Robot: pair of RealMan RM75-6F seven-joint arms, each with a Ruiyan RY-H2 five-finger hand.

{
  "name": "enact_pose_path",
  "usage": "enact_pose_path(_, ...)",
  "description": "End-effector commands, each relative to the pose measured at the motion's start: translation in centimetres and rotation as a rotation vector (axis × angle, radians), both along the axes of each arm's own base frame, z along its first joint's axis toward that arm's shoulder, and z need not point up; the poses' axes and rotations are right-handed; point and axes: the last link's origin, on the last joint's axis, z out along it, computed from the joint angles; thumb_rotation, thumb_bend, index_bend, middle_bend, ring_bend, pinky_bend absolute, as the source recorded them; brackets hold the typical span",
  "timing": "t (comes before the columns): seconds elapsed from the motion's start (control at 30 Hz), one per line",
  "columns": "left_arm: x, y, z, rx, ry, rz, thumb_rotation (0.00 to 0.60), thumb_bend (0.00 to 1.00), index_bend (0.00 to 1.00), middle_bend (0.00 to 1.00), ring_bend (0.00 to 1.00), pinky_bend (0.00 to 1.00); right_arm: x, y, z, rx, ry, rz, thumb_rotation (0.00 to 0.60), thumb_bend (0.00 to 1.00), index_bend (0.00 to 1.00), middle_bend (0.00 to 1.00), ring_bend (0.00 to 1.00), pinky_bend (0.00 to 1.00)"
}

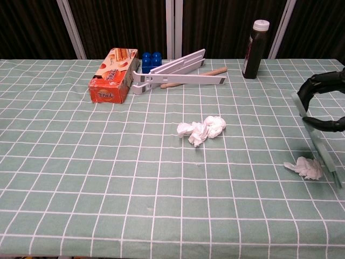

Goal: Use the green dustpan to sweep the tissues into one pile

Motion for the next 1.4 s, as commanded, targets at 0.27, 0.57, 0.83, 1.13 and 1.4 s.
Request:
enact_pose_path(0.27,-0.3,-0.2,0.0,0.003,-0.012,-0.002,0.600,0.07,0.10,0.07,0.03,0.08,5.8,-3.4,-5.7,-0.062,-0.034,0.061,0.600,0.57,0.70,0.54,0.20,0.01)
enact_pose_path(0.57,-0.5,-0.4,0.0,0.003,-0.023,0.002,0.600,0.07,0.10,0.07,0.03,0.08,9.6,-5.2,-9.0,-0.084,-0.069,0.059,0.600,0.57,0.66,0.52,0.19,0.00)
enact_pose_path(0.83,-0.7,-0.4,0.0,-0.001,-0.029,0.002,0.600,0.07,0.10,0.07,0.03,0.08,11.3,-5.2,-9.9,-0.128,-0.121,0.064,0.600,0.57,0.65,0.52,0.19,0.00)
enact_pose_path(1.13,-0.8,-0.3,0.0,-0.001,-0.034,-0.003,0.600,0.07,0.10,0.07,0.03,0.08,11.1,-5.7,-7.3,-0.193,-0.137,0.103,0.600,0.57,0.65,0.51,0.19,0.00)
enact_pose_path(1.4,-0.8,-0.3,0.1,0.003,-0.034,-0.008,0.600,0.07,0.10,0.07,0.03,0.08,10.0,-5.8,0.5,-0.356,-0.037,0.143,0.600,0.57,0.65,0.51,0.19,0.00)
